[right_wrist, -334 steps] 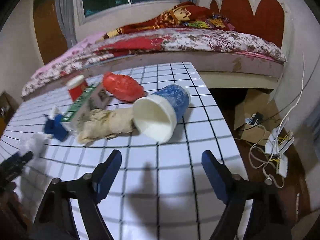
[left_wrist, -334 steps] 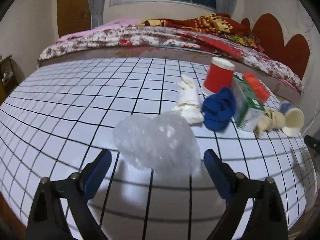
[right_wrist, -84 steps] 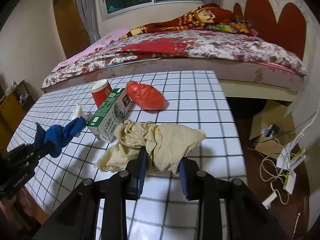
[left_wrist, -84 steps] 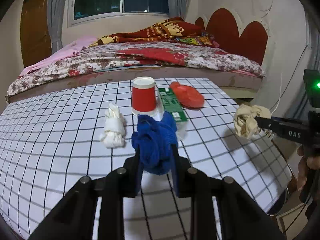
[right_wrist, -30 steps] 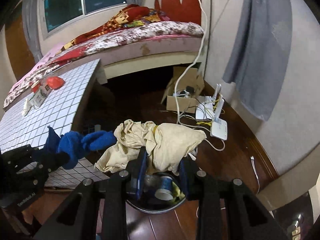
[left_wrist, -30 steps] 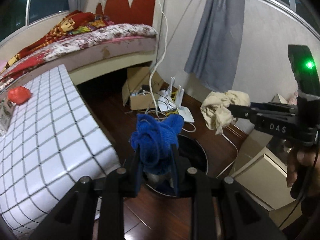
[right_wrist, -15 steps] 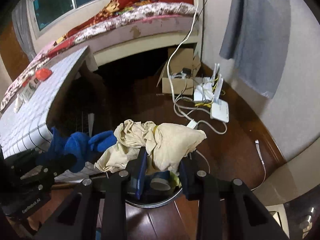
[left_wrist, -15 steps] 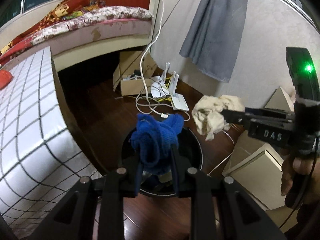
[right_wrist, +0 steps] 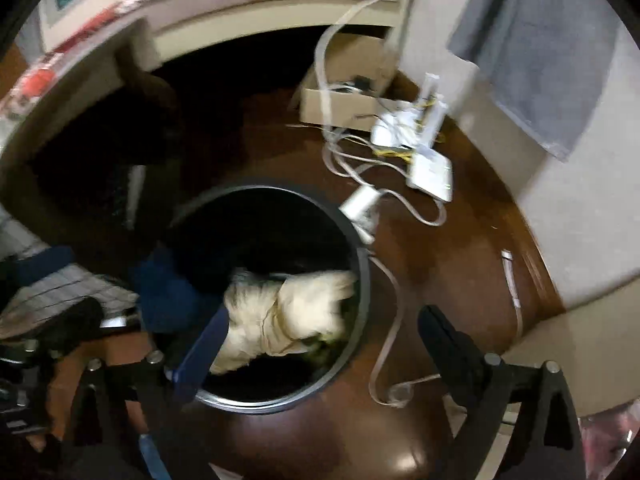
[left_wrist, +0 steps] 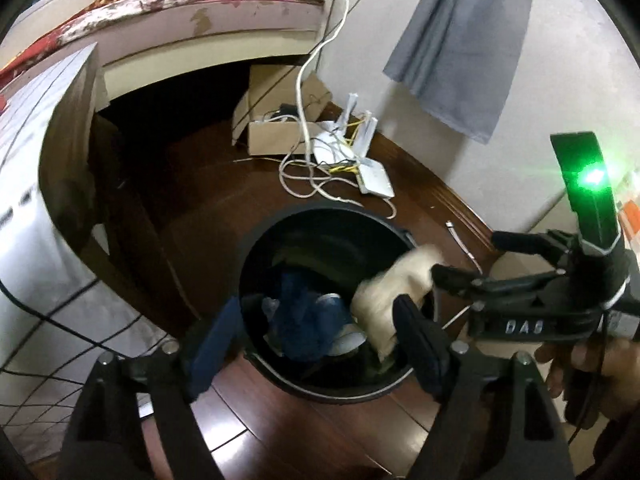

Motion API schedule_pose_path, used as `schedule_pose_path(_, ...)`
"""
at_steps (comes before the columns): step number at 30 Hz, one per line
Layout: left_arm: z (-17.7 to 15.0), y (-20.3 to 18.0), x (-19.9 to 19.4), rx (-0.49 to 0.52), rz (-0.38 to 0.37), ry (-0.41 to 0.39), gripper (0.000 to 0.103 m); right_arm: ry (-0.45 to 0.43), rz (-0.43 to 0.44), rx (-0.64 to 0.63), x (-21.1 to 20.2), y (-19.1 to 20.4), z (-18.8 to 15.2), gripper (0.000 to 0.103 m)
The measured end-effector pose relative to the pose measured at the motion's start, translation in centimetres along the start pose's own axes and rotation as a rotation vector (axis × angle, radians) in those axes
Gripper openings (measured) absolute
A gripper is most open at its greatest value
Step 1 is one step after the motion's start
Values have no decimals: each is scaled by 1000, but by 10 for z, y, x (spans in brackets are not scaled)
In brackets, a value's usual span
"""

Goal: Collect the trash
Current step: 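Open left gripper to drop the blue cloth while right gripper drops the beige cloth, then move both open grippers back toward the table items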

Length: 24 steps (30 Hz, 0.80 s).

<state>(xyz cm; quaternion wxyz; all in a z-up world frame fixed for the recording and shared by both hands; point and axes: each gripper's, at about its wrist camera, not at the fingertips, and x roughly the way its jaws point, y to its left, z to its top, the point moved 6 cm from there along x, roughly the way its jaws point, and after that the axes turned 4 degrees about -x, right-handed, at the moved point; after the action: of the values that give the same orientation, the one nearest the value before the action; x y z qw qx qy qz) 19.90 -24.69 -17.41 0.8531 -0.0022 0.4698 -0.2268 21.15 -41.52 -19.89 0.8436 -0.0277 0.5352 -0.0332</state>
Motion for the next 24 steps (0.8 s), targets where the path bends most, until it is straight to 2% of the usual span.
schedule_pose_path(2,-4,2,4,-5,19,7,87,39,-22,30,5,-12,-4,97)
schedule_pose_path(4,-6,4,4,-2,33,0,93,71,-52,57,8,-23,-7,102)
schedule_pose_path(7,-7,5,3,3,56,-9,98,59,-78,69,1,-32,-5,102)
schedule_pose_path(17,1,5,-16,16,70,-45,98,1,-84,69,-28,-26,8,102)
schedule_pose_path(24,18,6,-49,35,100,-118,98,-39,-80,45,-53,-12,12,102)
